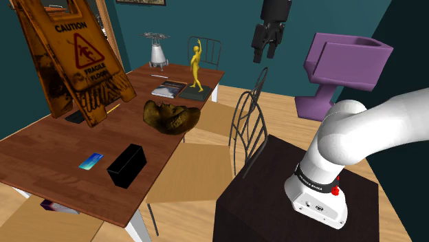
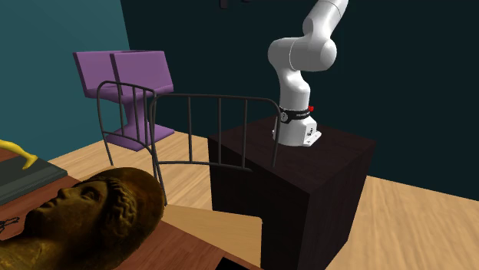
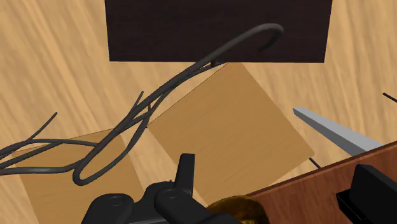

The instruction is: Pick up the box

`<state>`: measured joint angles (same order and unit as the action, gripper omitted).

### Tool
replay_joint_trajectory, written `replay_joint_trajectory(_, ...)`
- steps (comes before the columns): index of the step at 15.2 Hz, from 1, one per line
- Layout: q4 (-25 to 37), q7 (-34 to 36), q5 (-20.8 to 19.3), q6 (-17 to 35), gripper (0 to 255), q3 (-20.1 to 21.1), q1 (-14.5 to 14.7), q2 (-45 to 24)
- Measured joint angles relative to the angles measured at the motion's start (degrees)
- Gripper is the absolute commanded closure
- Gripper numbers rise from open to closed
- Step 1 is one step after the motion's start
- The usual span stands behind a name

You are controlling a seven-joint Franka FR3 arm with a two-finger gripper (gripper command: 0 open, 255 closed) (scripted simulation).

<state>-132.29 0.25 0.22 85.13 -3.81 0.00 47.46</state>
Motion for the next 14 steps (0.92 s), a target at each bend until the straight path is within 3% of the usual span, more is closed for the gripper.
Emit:
replay_joint_trajectory(4,-2.3,4.24,1.9,2.09,0,2.81,-0.04,0.26)
replay_joint_trajectory(14,-7.02,25.01,10.78,14.27,0,17.21,0.43,-6.2)
